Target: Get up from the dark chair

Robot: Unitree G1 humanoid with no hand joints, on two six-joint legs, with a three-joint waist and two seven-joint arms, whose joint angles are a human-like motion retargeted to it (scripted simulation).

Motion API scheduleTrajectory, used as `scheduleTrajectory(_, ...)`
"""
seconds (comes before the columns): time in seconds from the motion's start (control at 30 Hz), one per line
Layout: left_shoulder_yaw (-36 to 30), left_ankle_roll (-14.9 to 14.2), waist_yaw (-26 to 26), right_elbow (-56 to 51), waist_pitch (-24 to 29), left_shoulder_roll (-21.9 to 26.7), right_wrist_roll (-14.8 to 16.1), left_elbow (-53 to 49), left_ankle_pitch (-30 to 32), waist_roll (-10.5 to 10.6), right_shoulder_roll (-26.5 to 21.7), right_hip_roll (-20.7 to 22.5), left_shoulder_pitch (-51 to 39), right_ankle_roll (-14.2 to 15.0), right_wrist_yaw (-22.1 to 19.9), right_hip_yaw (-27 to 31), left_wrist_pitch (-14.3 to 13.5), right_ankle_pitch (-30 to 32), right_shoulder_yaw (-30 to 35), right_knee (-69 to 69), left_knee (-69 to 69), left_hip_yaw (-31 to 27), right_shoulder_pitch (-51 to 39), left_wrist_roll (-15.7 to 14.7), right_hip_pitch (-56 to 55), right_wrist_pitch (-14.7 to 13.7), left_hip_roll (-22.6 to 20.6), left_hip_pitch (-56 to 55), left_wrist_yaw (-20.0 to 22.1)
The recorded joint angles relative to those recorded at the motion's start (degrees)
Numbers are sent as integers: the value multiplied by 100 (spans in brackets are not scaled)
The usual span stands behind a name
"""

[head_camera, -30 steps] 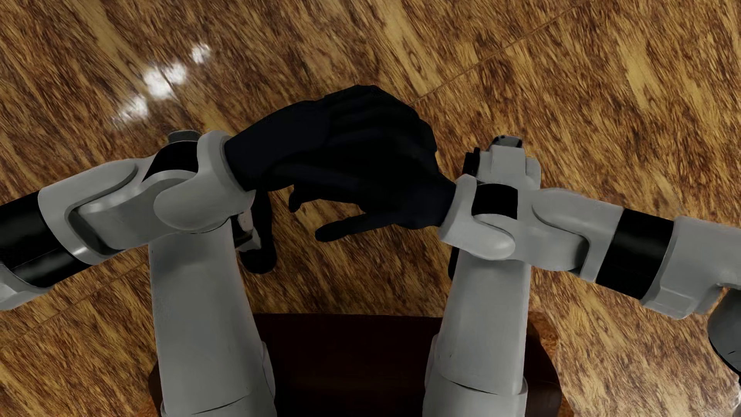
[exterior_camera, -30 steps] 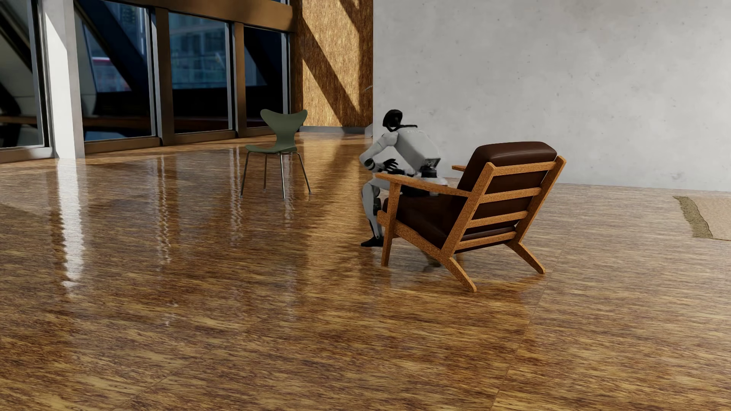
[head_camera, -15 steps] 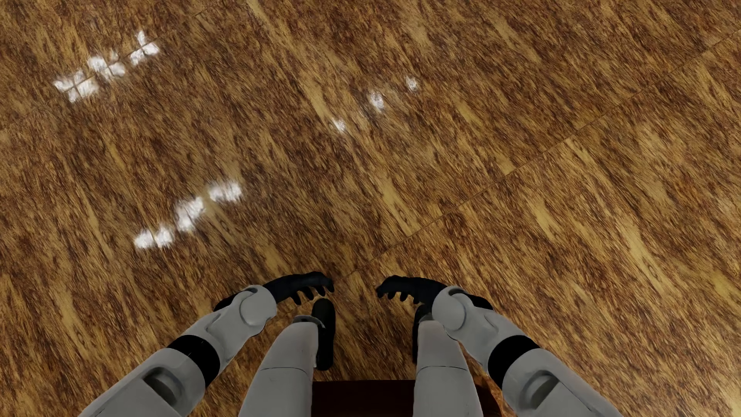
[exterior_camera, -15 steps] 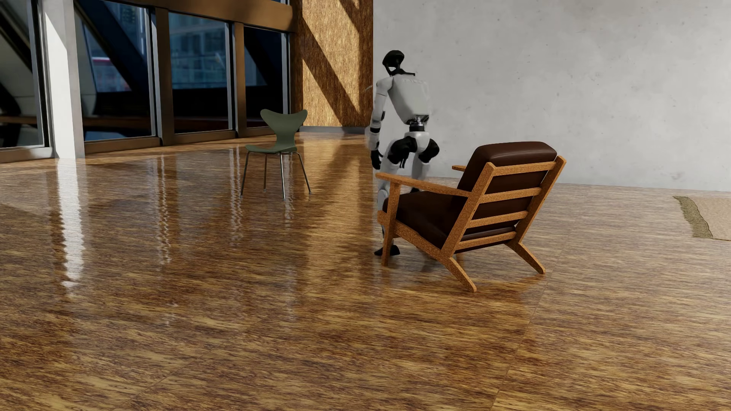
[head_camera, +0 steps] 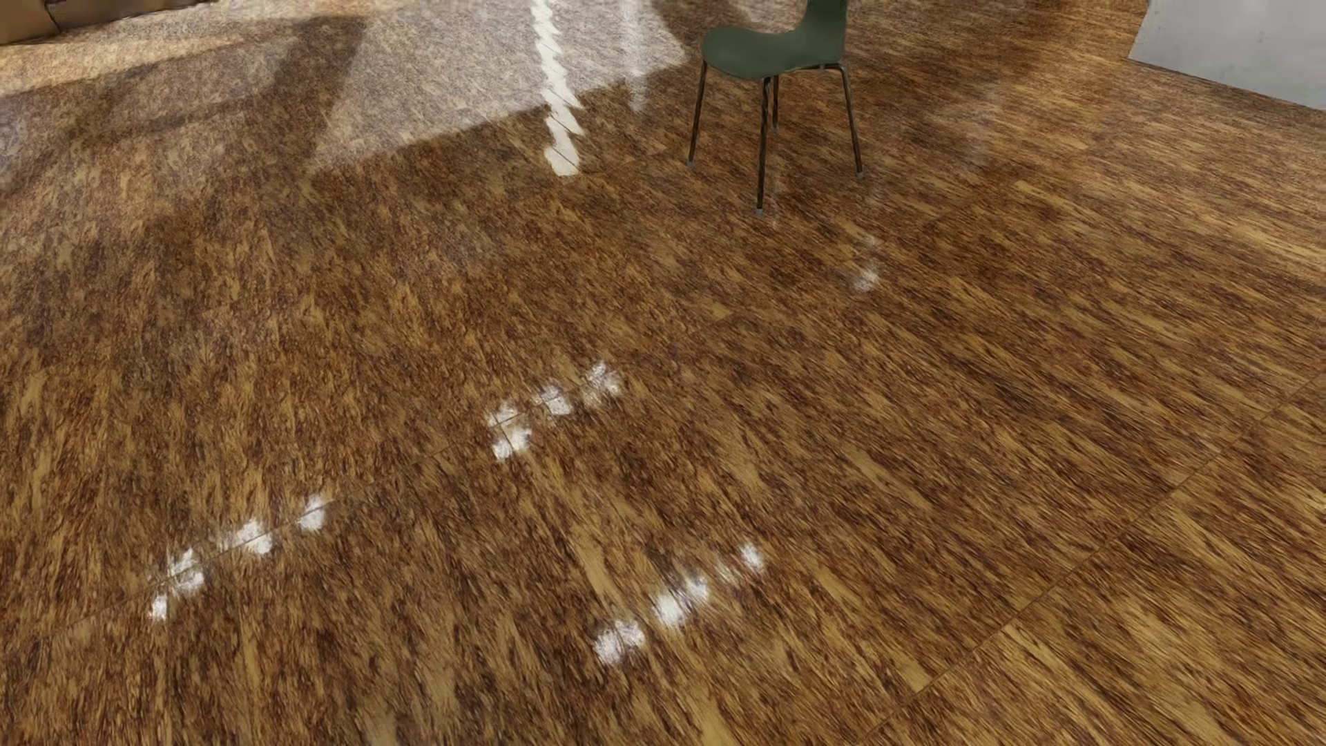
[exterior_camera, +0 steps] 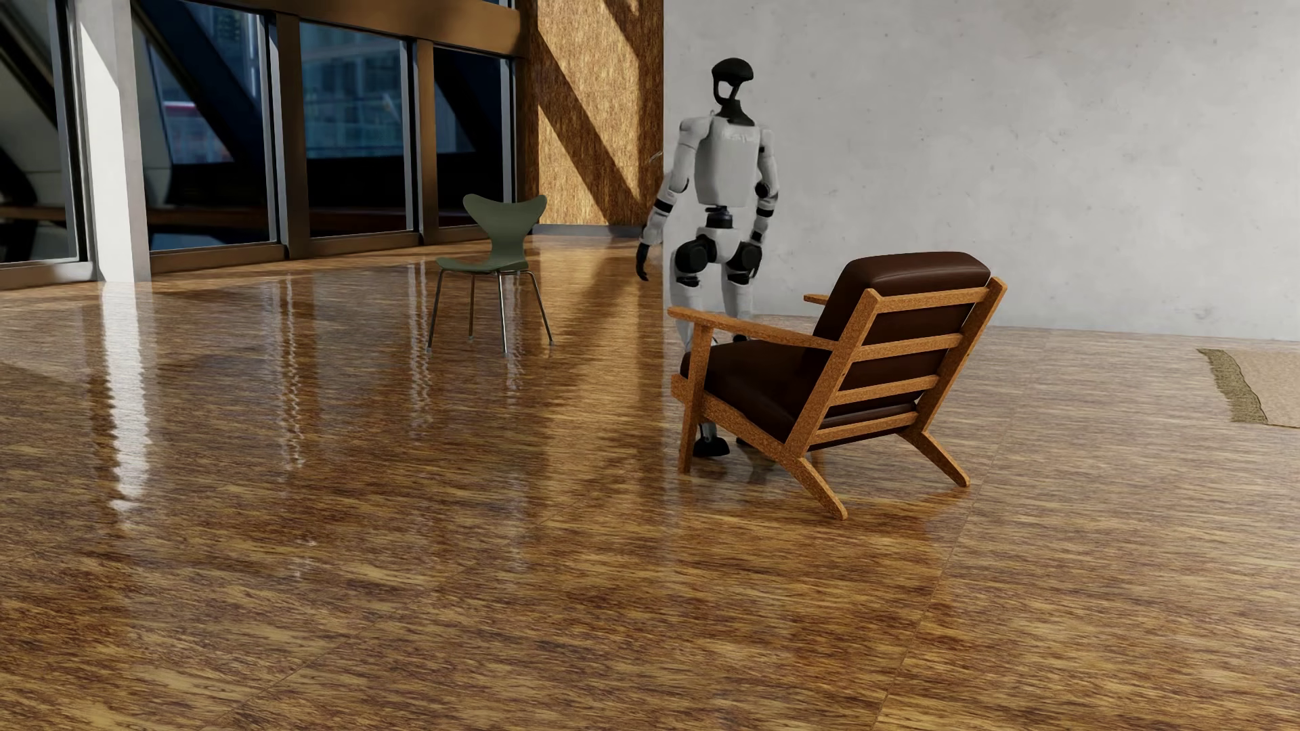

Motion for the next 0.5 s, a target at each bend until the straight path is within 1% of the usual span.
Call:
scheduleTrajectory(0.03, 14, -5, -7, -70, -36, -17, -74, -65, -15, 9, -35, 6, 29, -4, 97, 14, -24, -11, 24, 2, -10, 11, 30, 3, 12, -64, 9, 31, -35)
scheduleTrajectory(0.13, -22, -18, -50, -339, -94, -110, -100, -266, -29, 60, -30, 42, 21, -20, 263, 107, -34, 10, 116, -11, -9, 52, 28, -51, -30, -134, 57, 29, -66)
scheduleTrajectory(0.23, -99, 22, -107, -564, -55, -165, -60, -413, -5, 85, 118, 127, -33, -61, 272, 250, -52, 90, 293, -29, -15, 133, -119, -118, -113, -175, 117, 31, -42)
scheduleTrajectory(0.27, -82, 22, -138, -671, -143, -163, -59, -469, 9, 69, 175, 168, 5, -112, 191, 335, -57, 127, 410, -20, -1, 160, -120, -113, -236, -126, 149, -49, -36)
scheduleTrajectory(0.3, -101, 40, -157, -775, -63, -135, -35, -464, 19, 36, 241, 216, -25, -88, 232, 363, -65, 161, 451, -39, -14, 192, -142, -124, -183, -163, 186, 45, -53)
scheduleTrajectory(0.33, -150, 53, -173, -869, -103, -117, -26, -492, 35, 16, 284, 249, -2, -114, 262, 447, -78, 174, 486, 17, 3, 218, -149, -140, -296, -182, 212, 1, -37)
scheduleTrajectory(0.47, -213, 93, -206, -1025, -57, -15, -113, -481, -49, -14, 366, 395, 55, -103, 278, 760, -93, 171, 548, 337, 432, 346, -228, -178, -694, -225, 378, -202, -29)
scheduleTrajectory(0.5, -229, 71, -196, -975, -21, 10, -99, -470, -173, -20, 366, 424, 42, -82, 269, 823, -83, 201, 536, 362, 856, 369, -271, -171, -783, -195, 464, -422, -43)
